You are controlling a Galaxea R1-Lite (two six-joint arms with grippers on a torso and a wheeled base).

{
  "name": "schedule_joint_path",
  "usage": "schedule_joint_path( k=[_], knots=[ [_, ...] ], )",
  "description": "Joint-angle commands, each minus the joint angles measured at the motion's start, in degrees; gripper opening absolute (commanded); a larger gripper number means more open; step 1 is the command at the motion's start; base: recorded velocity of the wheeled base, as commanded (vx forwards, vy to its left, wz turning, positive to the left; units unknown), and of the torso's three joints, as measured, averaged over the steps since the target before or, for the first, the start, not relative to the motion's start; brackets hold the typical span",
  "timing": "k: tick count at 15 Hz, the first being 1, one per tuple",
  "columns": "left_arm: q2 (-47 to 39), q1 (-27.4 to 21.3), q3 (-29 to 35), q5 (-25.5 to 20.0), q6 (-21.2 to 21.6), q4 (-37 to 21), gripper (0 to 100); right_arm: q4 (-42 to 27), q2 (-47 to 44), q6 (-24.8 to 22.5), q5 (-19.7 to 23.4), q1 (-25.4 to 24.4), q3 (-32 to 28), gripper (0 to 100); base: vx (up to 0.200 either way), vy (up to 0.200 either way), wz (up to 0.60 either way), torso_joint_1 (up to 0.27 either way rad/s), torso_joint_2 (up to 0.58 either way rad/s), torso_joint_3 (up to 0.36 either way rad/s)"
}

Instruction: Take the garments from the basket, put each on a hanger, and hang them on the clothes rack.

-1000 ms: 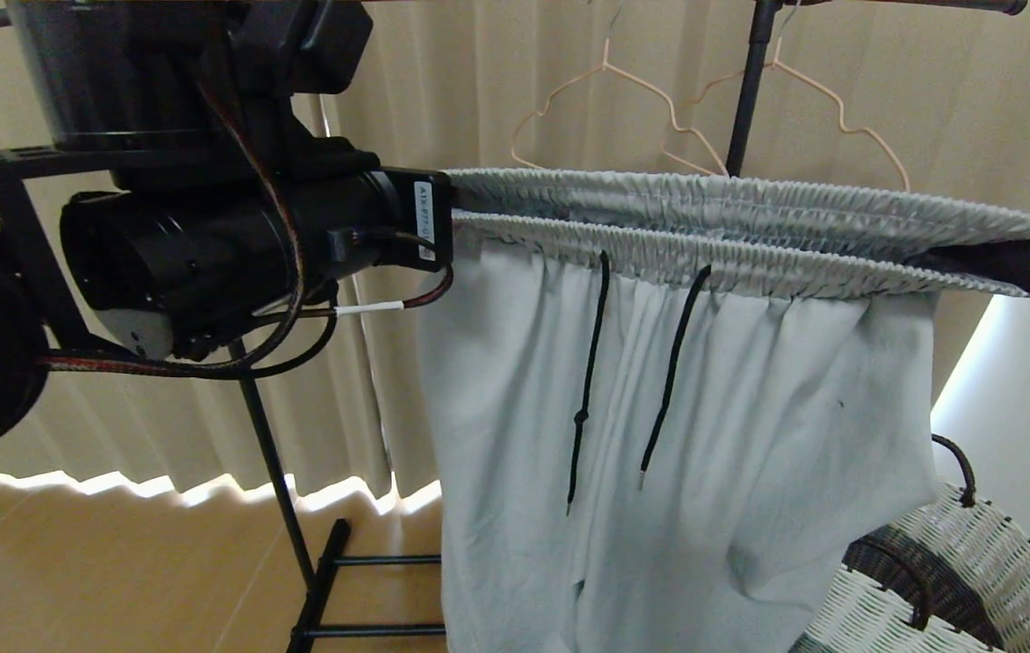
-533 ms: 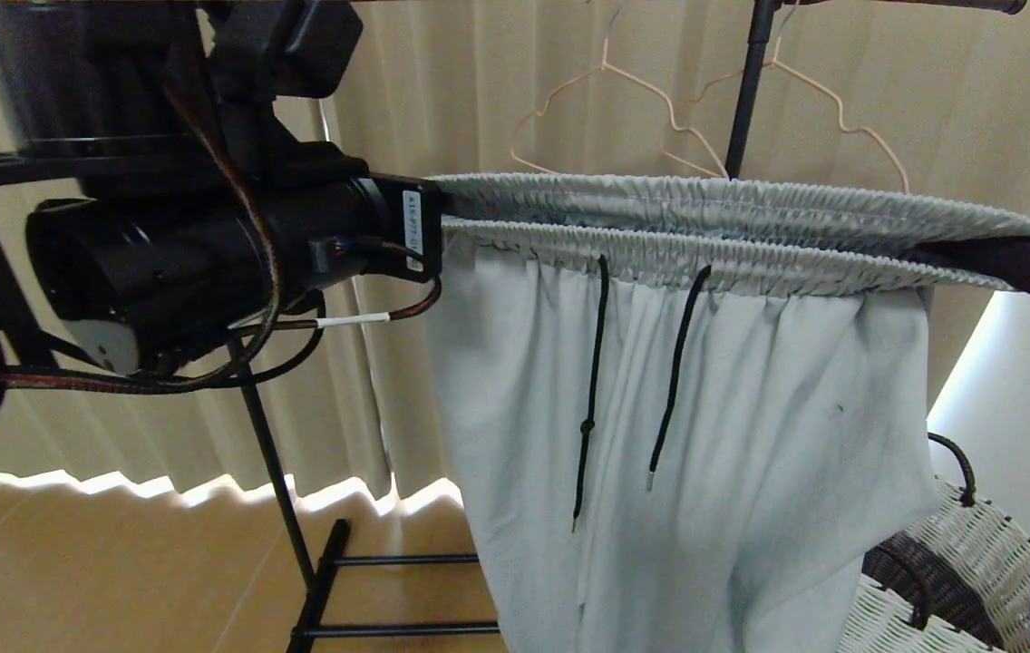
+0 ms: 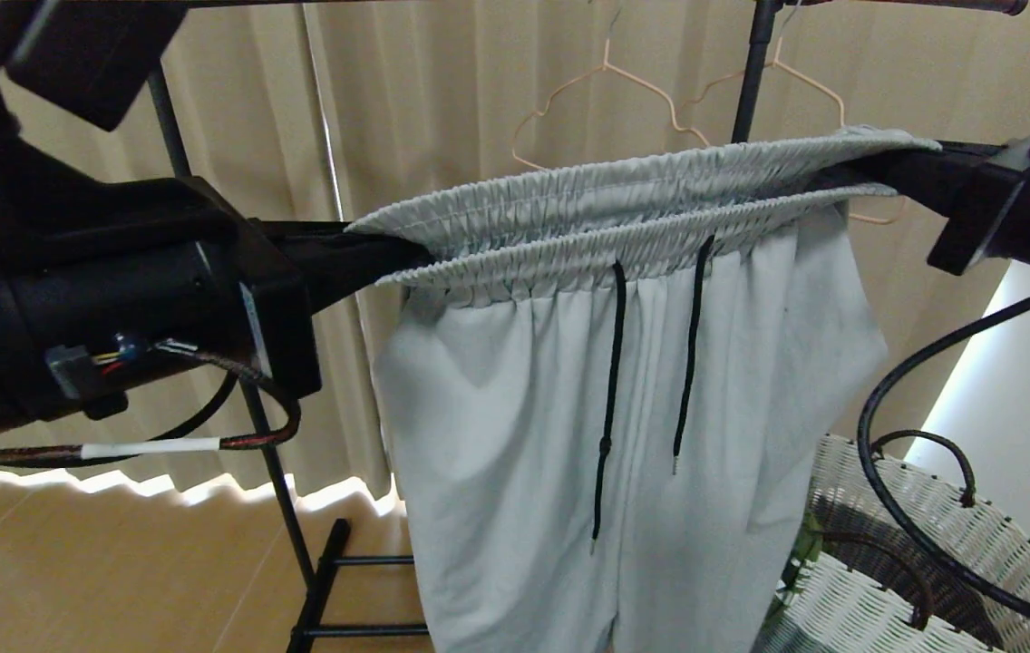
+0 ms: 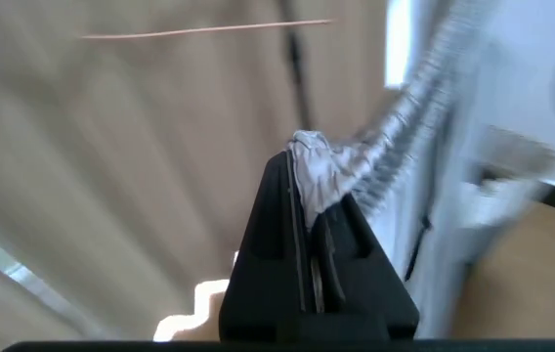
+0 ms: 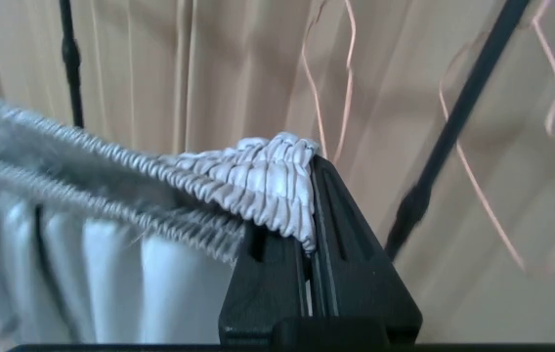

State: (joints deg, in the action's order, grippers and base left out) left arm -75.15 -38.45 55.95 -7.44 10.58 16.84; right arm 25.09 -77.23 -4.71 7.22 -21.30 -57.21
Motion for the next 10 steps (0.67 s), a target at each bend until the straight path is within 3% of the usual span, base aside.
schedule_joint_path(
  k=[1, 4, 10],
  knots=[
    [2.7, -1.8, -1.9, -1.7, -0.5, 0.1, 0, 1.4, -4.7, 0.2, 0.0, 0.1, -1.4, 0, 0.000, 0.000, 0.00, 0.000, 0.00, 0.000],
    [2.9, -3.7, -3.4, -1.7, -1.1, 0.2, 0, 1.7, -5.0, 0.2, 0.0, -0.1, -2.1, 0, 0.000, 0.000, 0.00, 0.000, 0.00, 0.000],
    [2.4, -3.2, -2.2, -1.1, -1.1, 0.6, 0, 0.6, -3.2, 0.0, -0.6, 0.0, -2.0, 0, 0.000, 0.000, 0.00, 0.000, 0.00, 0.000]
  ],
)
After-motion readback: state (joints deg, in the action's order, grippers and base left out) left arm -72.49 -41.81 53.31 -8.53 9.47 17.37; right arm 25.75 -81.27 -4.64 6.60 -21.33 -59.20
